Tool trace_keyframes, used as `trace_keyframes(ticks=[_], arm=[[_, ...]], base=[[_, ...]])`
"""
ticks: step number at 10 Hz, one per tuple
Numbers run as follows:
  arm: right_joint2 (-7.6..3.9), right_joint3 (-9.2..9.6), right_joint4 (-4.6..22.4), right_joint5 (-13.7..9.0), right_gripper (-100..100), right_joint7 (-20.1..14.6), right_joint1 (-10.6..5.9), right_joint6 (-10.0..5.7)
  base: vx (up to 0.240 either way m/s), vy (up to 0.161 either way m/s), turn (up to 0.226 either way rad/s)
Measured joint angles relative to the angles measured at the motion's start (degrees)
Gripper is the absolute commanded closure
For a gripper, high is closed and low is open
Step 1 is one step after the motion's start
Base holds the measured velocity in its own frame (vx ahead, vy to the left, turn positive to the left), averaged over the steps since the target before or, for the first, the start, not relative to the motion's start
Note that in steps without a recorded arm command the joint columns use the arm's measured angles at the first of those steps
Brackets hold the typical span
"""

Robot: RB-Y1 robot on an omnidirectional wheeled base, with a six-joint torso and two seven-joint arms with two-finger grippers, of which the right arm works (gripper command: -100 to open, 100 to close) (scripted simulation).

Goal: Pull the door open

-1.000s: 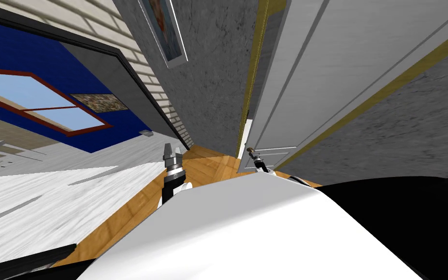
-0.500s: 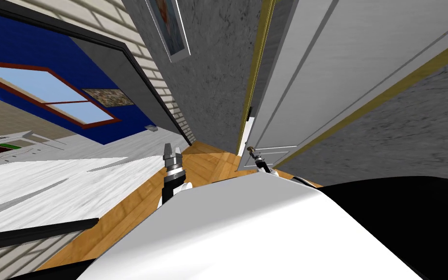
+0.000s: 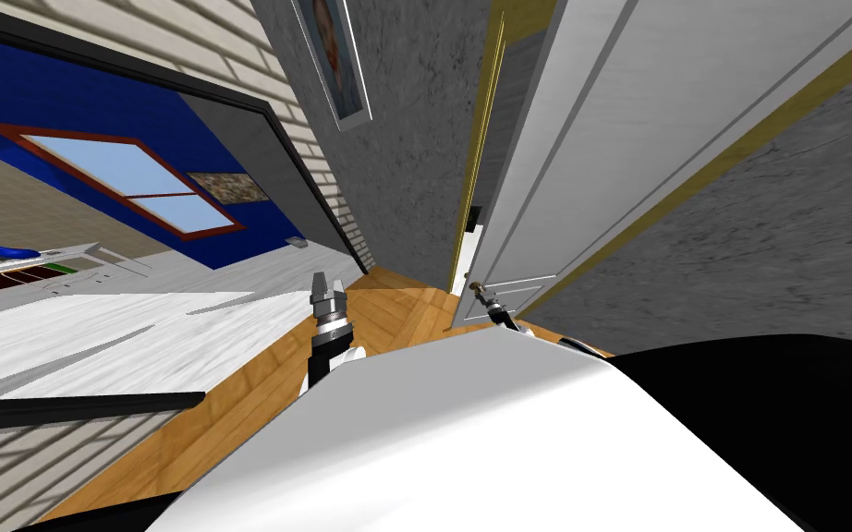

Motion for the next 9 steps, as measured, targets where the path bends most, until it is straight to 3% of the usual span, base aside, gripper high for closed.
trace_keyframes(ticks=[1, 2, 3, 5, 7, 9], arm=[[-0.65, 0.31, -1.9, 0.1, 100, -0.1, 1.3, 0.4], [-0.58, 0.6, -1.7, 0.2, 100, -0.2, 1.47, 0.15], [-0.83, 1.32, 0.2, 0.5, 100, -1.3, 0.6, -0.74], [-1.3, 1.47, -1.2, 0.6, 100, -1.5, 1.13, -0.53], [-2.33, 1.97, -1.1, 0.8, 100, -2.4, 1.28, -2.5], [-3.44, 2.68, -2.1, 1.0, 100, -3.1, 2.5, -3.23]], base=[[-0.093, -0.03, 0.007], [-0.128, -0.019, 0.054], [-0.109, -0.036, 0.038], [-0.086, -0.034, 0.089], [-0.191, -0.061, 0.129], [-0.167, -0.043, 0.068]])
